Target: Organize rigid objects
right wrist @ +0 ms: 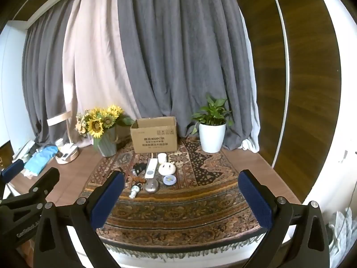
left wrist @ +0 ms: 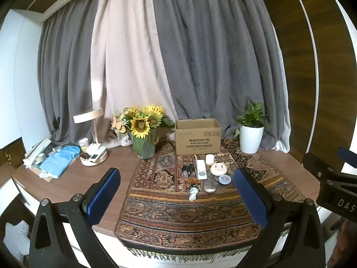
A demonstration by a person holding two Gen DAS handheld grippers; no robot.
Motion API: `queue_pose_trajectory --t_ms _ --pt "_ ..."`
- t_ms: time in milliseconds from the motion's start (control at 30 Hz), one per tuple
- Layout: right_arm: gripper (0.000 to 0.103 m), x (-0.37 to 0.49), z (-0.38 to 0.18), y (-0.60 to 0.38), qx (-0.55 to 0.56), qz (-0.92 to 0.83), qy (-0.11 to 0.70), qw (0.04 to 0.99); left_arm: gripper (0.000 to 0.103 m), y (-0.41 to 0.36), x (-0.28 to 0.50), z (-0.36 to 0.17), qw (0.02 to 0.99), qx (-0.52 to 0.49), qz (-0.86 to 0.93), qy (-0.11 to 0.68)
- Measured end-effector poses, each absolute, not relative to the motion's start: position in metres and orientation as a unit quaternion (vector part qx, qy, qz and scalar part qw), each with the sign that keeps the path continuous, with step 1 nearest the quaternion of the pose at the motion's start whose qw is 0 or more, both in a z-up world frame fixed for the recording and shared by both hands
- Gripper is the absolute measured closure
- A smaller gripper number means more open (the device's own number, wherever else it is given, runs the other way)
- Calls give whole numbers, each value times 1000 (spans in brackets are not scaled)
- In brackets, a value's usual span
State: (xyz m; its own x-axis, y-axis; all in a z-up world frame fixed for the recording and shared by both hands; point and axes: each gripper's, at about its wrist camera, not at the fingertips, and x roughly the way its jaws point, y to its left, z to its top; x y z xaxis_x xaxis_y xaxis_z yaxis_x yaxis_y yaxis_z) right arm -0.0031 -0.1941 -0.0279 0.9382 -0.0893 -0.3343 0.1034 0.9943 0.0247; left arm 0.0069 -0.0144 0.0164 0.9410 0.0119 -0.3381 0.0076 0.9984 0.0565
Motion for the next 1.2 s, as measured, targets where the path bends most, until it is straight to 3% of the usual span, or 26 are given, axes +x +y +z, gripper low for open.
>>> queue_pose_trajectory --t_ms 1200 --pt "0 -6 -24 -198 26 -50 163 985 0 -19 6 18 986 33 -2 163"
